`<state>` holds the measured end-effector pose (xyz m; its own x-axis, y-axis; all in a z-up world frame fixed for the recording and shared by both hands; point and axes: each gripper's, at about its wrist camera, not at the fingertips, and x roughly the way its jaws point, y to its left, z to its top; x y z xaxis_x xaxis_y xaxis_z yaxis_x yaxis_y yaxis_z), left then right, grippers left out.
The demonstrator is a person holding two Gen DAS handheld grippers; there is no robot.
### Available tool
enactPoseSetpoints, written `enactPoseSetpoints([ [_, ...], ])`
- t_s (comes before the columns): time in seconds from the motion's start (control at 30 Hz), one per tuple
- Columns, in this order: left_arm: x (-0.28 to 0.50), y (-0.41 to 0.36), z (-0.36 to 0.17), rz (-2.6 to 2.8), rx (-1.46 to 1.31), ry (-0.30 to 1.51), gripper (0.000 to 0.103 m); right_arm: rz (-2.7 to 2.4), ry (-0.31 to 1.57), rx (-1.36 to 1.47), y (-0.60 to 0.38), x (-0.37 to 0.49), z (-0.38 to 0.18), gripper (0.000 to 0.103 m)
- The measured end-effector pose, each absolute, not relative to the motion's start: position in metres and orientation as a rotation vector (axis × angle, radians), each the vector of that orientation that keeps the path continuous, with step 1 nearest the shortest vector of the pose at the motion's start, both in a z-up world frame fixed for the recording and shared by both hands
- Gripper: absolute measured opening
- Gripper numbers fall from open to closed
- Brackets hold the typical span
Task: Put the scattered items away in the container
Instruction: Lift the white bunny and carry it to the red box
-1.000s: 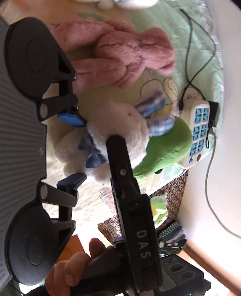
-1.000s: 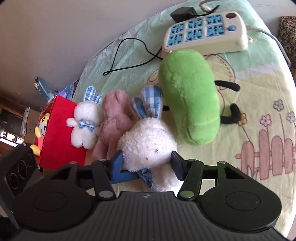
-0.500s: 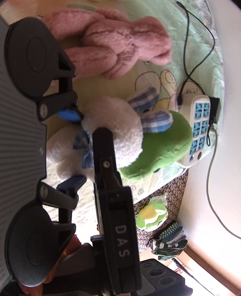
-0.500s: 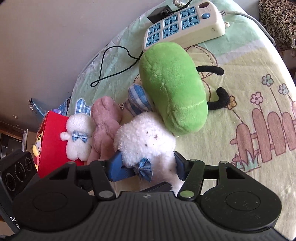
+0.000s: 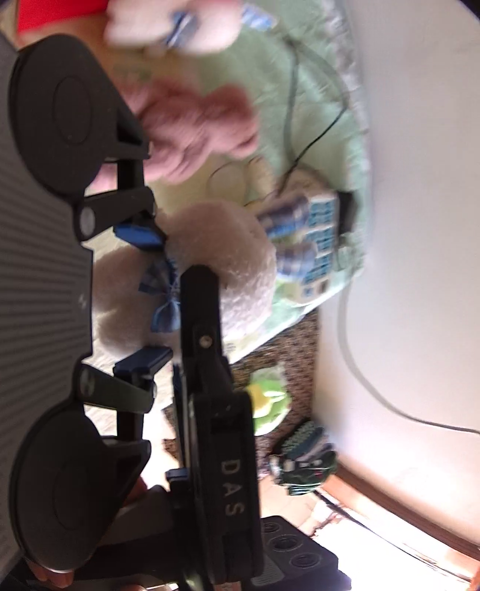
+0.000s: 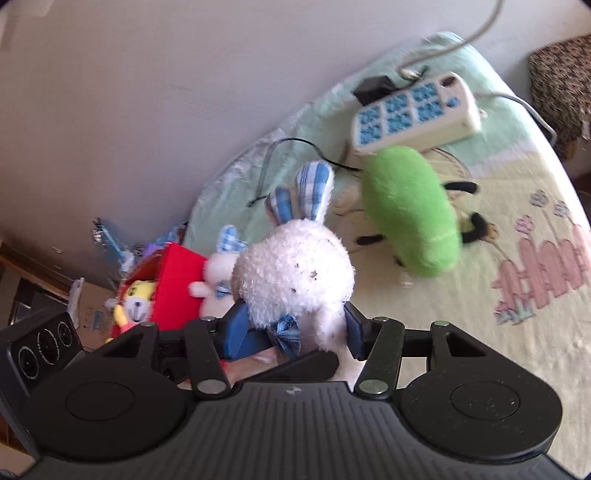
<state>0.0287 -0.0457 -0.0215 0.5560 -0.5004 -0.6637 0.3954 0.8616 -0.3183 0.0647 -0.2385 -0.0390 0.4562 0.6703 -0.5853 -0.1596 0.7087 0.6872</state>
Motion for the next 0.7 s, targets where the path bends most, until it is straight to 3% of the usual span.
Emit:
enactPoseSetpoints([
  [0.07, 0.022, -0.026, -0.007, -0.508, -0.127, 0.765, 0.057, 0.570, 0.950, 0.578, -0.221, 0.061, -0.026, 0.045],
  [0.17, 0.016, 0.000, 0.006, -0.482, -0.111, 0.719, 0.057, 0.597, 0.917, 0.541, -0.193, 0.060, -0.009, 0.043],
  [0.7, -0.015, 0.175, 0.052, -0.328, -0.162, 0.630, 0.057, 0.731, 0.861, 0.456, -0.023, 0.061, 0.025, 0.042],
])
